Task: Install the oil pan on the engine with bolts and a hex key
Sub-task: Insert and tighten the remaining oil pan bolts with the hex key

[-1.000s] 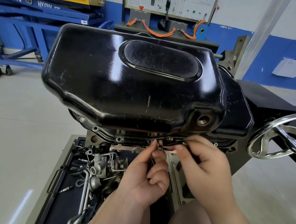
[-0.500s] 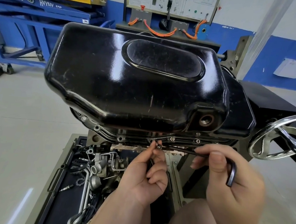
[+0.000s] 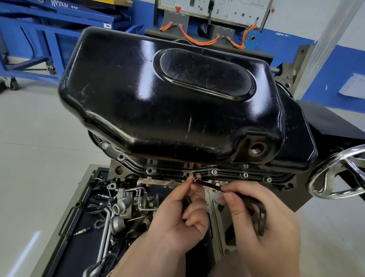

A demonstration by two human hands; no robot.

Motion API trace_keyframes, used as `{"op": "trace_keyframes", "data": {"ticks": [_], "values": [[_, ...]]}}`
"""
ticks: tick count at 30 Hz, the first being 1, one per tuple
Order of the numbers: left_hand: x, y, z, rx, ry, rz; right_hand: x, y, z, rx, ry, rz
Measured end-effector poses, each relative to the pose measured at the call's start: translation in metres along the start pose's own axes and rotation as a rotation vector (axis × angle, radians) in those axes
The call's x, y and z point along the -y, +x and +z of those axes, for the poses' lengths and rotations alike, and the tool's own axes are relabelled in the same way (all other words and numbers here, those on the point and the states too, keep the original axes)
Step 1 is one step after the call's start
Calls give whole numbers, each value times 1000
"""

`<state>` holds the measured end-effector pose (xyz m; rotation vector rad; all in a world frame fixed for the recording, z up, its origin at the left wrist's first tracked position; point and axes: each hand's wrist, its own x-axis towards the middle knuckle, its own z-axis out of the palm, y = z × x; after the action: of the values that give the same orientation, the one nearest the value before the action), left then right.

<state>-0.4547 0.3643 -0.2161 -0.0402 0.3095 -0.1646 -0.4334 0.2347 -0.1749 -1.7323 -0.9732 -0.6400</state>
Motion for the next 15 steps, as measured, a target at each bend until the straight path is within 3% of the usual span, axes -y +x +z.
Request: {"op": "trace_keyframes", "data": {"ticks": [7,15], "values": [[2,-2,1,149,7,3,0,-1,3,21,-43,16],[1,0,0,180,-55,-17,1,1,7,18,-44,15]]}}
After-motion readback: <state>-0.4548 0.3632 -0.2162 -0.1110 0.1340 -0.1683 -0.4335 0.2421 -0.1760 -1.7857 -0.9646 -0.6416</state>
